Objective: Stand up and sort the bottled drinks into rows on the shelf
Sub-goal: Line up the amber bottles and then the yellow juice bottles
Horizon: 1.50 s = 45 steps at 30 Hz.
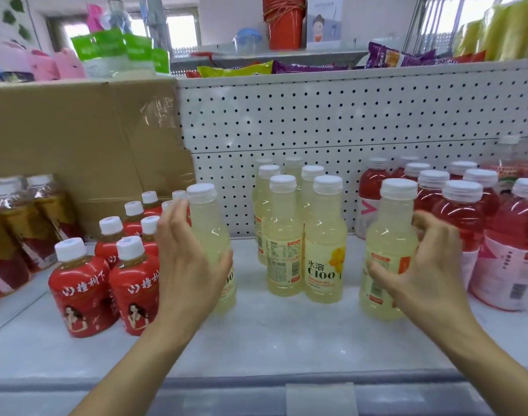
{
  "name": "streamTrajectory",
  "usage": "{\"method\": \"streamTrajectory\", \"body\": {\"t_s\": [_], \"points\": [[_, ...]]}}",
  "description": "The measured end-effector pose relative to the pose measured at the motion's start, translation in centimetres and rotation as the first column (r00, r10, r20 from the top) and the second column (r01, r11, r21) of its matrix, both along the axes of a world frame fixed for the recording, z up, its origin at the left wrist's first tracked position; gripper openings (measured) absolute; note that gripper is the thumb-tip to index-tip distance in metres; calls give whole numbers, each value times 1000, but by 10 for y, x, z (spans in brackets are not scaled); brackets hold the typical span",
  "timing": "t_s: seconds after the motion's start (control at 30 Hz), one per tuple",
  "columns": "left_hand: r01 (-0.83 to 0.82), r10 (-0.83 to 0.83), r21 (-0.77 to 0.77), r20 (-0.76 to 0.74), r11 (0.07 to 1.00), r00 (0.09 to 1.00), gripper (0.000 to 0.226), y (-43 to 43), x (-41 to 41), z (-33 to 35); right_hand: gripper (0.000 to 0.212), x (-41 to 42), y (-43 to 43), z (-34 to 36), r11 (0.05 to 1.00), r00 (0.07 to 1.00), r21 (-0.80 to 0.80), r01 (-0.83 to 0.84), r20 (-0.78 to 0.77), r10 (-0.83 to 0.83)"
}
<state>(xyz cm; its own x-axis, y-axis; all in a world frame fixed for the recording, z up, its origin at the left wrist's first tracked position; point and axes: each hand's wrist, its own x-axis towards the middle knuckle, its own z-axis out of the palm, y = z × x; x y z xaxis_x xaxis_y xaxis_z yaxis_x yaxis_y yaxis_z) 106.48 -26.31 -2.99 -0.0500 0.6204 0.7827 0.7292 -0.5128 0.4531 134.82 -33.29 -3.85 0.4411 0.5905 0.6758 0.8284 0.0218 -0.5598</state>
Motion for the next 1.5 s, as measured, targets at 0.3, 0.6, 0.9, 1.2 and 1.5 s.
{"method": "streamTrajectory", "body": {"t_s": [0.3,0.6,0.9,1.2,1.5], "points": [[113,-337,-365,-639,924,692,38,27,78,129,48,-43,41,147,801,817,-594,-78,422,393],[-70,-403,-548,-690,833,601,17,75,36,155,29,-5,77,160,650,852,-760,-20,327,409],[-306,-405,-591,-768,746,495,16,103,15,174,43,-12,101,182,584,817,-808,74,385,430],[62,-558,-631,-632,773,537,62,126,68,170,42,-36,136,181,509,697,-857,-75,320,641],[-59,-443,-561,-709,826,548,41,139,73,161,48,-26,148,183,524,704,-846,94,429,566]]}}
